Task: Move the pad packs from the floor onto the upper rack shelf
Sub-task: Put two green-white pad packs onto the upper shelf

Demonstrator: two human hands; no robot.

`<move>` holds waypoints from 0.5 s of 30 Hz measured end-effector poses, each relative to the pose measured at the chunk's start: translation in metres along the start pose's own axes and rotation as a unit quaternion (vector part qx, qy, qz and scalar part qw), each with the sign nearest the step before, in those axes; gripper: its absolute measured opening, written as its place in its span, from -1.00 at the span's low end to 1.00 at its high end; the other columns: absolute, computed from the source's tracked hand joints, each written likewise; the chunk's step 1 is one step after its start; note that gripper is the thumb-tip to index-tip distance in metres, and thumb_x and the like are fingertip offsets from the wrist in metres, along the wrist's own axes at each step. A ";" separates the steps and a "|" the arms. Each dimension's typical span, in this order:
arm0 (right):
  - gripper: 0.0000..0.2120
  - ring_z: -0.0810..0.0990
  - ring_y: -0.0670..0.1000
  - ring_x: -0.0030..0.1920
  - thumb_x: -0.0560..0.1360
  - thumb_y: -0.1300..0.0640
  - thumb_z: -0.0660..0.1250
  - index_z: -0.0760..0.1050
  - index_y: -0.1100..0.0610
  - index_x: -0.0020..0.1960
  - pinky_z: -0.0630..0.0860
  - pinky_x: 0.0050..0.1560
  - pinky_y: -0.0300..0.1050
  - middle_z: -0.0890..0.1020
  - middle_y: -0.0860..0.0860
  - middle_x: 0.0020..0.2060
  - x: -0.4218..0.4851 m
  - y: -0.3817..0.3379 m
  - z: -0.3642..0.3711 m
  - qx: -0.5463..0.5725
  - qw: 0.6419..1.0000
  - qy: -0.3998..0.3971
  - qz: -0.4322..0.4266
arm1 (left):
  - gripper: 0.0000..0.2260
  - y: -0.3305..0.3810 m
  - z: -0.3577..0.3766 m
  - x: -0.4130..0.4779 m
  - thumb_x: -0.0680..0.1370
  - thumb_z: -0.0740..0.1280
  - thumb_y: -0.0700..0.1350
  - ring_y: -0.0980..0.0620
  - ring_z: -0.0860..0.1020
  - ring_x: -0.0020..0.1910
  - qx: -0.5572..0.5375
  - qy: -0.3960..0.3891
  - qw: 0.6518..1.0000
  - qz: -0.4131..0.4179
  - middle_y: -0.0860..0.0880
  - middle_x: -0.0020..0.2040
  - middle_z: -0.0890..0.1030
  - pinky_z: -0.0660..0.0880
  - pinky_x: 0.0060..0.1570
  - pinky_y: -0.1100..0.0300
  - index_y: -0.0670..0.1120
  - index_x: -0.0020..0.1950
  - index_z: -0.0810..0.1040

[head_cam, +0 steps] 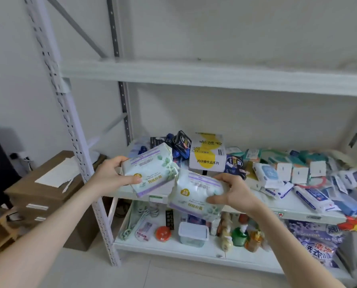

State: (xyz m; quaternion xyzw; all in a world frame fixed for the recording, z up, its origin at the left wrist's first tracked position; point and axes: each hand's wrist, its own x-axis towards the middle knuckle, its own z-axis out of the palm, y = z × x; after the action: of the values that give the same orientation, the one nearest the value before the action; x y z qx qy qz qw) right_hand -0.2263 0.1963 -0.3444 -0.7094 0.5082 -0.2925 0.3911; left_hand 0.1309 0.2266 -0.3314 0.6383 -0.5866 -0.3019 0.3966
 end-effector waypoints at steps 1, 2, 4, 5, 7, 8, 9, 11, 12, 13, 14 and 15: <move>-0.46 0.69 -0.02 -0.11 0.15 0.11 0.64 0.55 0.06 0.08 0.64 -0.05 0.05 0.68 -0.01 -0.05 0.002 -0.012 -0.009 0.004 1.000 0.005 -0.009 | -0.32 0.013 -0.009 0.001 0.03 0.59 0.22 0.14 0.60 0.07 -0.003 0.006 1.000 0.009 0.13 0.02 0.68 0.53 0.16 -0.02 0.05 0.09 0.58; -0.48 0.69 -0.02 -0.11 0.18 0.15 0.63 0.55 0.09 0.09 0.64 -0.05 0.04 0.68 0.01 -0.04 0.004 -0.025 -0.017 0.010 1.000 0.009 -0.017 | -0.33 0.025 -0.017 0.002 0.04 0.60 0.22 0.13 0.61 0.07 -0.007 0.013 1.000 0.019 0.13 0.02 0.68 0.54 0.15 -0.03 0.05 0.08 0.58; -0.51 0.70 0.00 -0.13 0.21 0.19 0.62 0.55 0.11 0.09 0.65 -0.08 0.04 0.70 0.03 -0.06 0.008 -0.052 -0.031 0.022 0.999 0.016 -0.033 | -0.35 0.050 -0.034 0.005 0.04 0.61 0.20 0.11 0.61 0.08 -0.012 0.028 0.999 0.037 0.12 0.02 0.68 0.56 0.12 -0.02 0.05 0.07 0.58; -0.53 0.71 0.02 -0.15 0.22 0.19 0.62 0.56 0.11 0.08 0.65 -0.12 0.03 0.70 0.03 -0.07 0.010 -0.065 -0.037 0.027 0.999 0.020 -0.043 | -0.36 0.062 -0.042 0.006 0.04 0.61 0.18 0.11 0.60 0.08 -0.014 0.037 0.998 0.044 0.11 0.03 0.67 0.58 0.08 0.01 0.05 0.07 0.58; -0.57 0.71 0.02 -0.15 0.23 0.22 0.62 0.58 0.12 0.05 0.65 -0.15 -0.03 0.71 0.04 -0.09 0.014 -0.091 -0.047 0.036 0.997 0.032 -0.065 | -0.41 0.084 -0.058 0.010 0.13 0.65 0.08 0.11 0.60 0.08 -0.025 0.053 0.996 0.062 0.07 0.06 0.65 0.61 -0.05 0.16 0.02 0.09 0.57; -0.59 0.70 0.01 -0.15 0.24 0.24 0.61 0.59 0.13 0.04 0.64 -0.17 -0.08 0.71 0.05 -0.09 0.016 -0.103 -0.052 0.040 0.995 0.041 -0.078 | -0.47 0.095 -0.066 0.013 0.20 0.65 -0.02 0.11 0.60 0.07 -0.030 0.061 0.995 0.072 0.05 0.07 0.64 0.62 -0.12 0.23 -0.02 0.10 0.57; -0.61 0.70 -0.01 -0.17 0.24 0.25 0.60 0.59 0.12 0.03 0.63 -0.21 -0.13 0.71 0.05 -0.10 0.019 -0.115 -0.056 0.041 0.994 0.048 -0.089 | -0.52 0.105 -0.075 0.015 0.25 0.64 -0.10 0.11 0.61 0.06 -0.033 0.068 0.994 0.081 0.03 0.07 0.64 0.62 -0.17 0.26 -0.04 0.10 0.56; -0.61 0.70 -0.04 -0.21 0.25 0.25 0.60 0.57 0.12 0.03 0.59 -0.28 -0.19 0.69 0.04 -0.11 0.024 -0.139 -0.062 0.044 0.992 0.053 -0.109 | -0.55 0.123 -0.093 0.021 0.26 0.62 -0.14 0.11 0.62 0.05 -0.040 0.082 0.991 0.098 0.01 0.07 0.64 0.63 -0.15 0.18 -0.06 0.08 0.56; -0.60 0.70 -0.03 -0.21 0.26 0.25 0.59 0.56 0.12 0.04 0.59 -0.29 -0.19 0.69 0.03 -0.11 0.028 -0.151 -0.064 0.046 0.991 0.054 -0.117 | -0.55 0.132 -0.102 0.025 0.26 0.62 -0.15 0.11 0.62 0.04 -0.043 0.088 0.990 0.104 0.01 0.08 0.64 0.64 -0.14 0.16 -0.05 0.08 0.56; -0.59 0.70 -0.02 -0.20 0.26 0.25 0.59 0.55 0.12 0.05 0.60 -0.28 -0.18 0.69 0.03 -0.10 0.032 -0.163 -0.066 0.047 0.989 0.056 -0.126 | -0.55 0.140 -0.111 0.028 0.27 0.62 -0.16 0.11 0.63 0.03 -0.046 0.093 0.989 0.109 0.00 0.09 0.63 0.64 -0.15 0.15 -0.05 0.09 0.56; -0.58 0.71 -0.02 -0.19 0.26 0.25 0.59 0.54 0.12 0.06 0.60 -0.27 -0.18 0.68 0.04 -0.09 0.036 -0.174 -0.067 0.051 0.988 0.056 -0.133 | -0.54 0.147 -0.121 0.033 0.27 0.62 -0.17 0.09 0.64 0.02 -0.051 0.096 0.987 0.115 -0.01 0.10 0.63 0.64 -0.15 0.14 -0.06 0.10 0.55; -0.57 0.71 -0.02 -0.19 0.26 0.25 0.59 0.54 0.13 0.07 0.60 -0.27 -0.19 0.68 0.04 -0.08 0.041 -0.184 -0.068 0.053 0.987 0.056 -0.140 | -0.53 0.154 -0.130 0.038 0.27 0.62 -0.18 0.07 0.64 0.02 -0.059 0.099 0.986 0.121 -0.02 0.11 0.62 0.64 -0.16 0.14 -0.07 0.12 0.55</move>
State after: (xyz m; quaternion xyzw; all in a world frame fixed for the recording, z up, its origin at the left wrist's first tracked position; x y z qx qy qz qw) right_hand -0.1777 0.1724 -0.1511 -0.7342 0.4089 -0.4105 0.3540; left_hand 0.1677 0.2094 -0.1304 0.5647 -0.5986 -0.2216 0.5231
